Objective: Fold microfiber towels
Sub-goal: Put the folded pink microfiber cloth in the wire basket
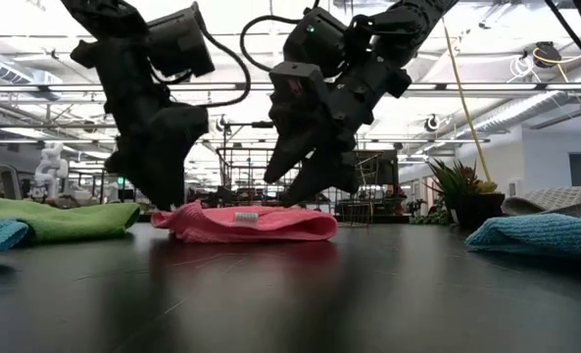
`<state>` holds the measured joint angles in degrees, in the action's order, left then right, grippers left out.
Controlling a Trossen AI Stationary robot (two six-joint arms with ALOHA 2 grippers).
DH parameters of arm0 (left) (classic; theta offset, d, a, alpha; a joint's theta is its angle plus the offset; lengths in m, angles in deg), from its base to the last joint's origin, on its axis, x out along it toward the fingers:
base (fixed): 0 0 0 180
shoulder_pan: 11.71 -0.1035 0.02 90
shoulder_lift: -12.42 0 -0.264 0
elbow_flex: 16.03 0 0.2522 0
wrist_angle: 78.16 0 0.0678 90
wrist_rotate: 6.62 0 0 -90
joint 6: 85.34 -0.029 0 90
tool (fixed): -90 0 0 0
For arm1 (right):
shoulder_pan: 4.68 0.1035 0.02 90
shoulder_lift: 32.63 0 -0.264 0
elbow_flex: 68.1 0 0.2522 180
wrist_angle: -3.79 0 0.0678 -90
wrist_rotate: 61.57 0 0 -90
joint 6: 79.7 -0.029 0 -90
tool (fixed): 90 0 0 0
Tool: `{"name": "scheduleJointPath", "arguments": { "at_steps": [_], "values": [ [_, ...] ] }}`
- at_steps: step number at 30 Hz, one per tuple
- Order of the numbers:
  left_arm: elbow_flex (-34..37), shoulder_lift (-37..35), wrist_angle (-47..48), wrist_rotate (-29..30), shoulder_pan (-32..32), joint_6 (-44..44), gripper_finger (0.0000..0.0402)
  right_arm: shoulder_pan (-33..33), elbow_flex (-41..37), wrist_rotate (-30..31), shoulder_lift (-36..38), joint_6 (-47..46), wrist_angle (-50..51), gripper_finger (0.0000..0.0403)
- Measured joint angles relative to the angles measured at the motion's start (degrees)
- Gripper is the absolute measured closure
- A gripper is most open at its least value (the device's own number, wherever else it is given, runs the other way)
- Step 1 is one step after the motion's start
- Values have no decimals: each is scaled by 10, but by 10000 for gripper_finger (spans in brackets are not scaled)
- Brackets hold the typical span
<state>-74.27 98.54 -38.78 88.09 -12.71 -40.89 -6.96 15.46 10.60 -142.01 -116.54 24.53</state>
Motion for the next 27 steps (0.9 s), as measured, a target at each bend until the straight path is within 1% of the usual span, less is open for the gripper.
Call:
{"name": "scheduleJointPath", "arguments": {
  "at_steps": [3,5,7,14,21,27],
  "values": [
    [-2,26,-29,-11,0,2,229,0,-1,0,0,0,1,207],
    [0,40,-25,-19,0,3,229,1,-6,0,0,0,1,207],
    [-2,53,-43,-23,0,7,229,2,-15,0,0,-8,-1,206],
    [-2,63,-58,-30,0,13,229,8,-64,5,0,-43,-46,206],
    [-2,64,-60,-31,0,13,229,-6,-65,-89,9,-78,-95,206],
    [-1,64,-60,-32,0,13,229,-8,-66,-99,30,-71,-72,206]
  ]
}}
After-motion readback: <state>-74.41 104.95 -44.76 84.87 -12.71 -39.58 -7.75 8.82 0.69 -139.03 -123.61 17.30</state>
